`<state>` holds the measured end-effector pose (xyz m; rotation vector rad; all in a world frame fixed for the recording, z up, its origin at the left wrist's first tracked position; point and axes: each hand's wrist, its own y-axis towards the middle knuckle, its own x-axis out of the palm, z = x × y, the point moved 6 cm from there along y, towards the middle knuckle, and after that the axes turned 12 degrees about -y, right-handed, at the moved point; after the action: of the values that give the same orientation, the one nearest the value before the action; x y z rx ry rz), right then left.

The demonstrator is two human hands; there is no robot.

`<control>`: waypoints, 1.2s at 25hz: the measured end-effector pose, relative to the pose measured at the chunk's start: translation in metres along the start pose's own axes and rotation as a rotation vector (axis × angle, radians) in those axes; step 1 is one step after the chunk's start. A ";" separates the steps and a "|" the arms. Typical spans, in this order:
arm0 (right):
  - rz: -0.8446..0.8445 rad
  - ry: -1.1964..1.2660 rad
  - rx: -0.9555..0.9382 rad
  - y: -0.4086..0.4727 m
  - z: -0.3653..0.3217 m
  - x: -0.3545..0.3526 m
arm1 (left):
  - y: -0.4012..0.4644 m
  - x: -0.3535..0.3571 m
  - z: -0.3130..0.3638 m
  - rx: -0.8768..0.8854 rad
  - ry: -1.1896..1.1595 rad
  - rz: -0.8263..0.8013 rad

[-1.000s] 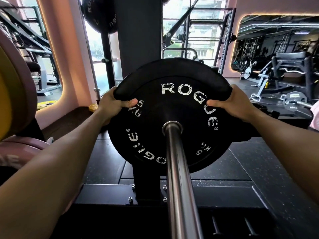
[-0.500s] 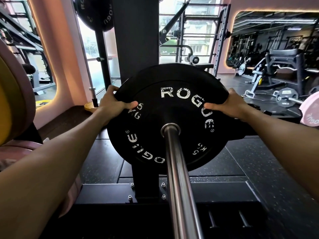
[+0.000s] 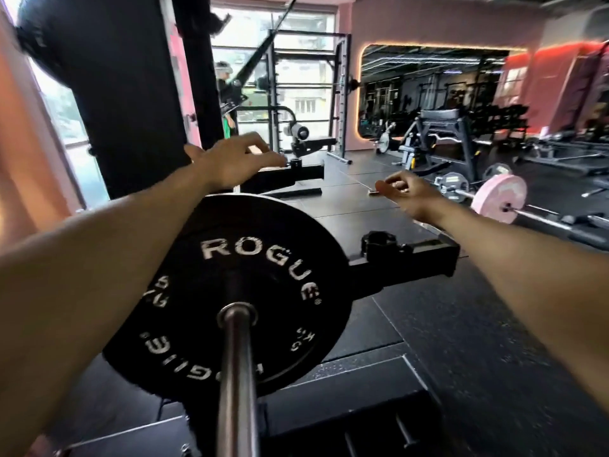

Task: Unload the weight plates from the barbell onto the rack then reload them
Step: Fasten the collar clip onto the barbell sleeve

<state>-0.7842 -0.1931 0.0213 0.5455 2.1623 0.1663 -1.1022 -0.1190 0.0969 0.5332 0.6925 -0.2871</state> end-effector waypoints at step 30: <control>-0.181 0.119 0.087 -0.073 0.121 0.031 | -0.023 0.272 0.036 0.102 0.186 -0.311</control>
<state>-0.7287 -0.2543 -0.0973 0.3948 2.3307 0.0057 -0.8921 -0.1792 -0.0706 0.5534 0.9472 -0.5706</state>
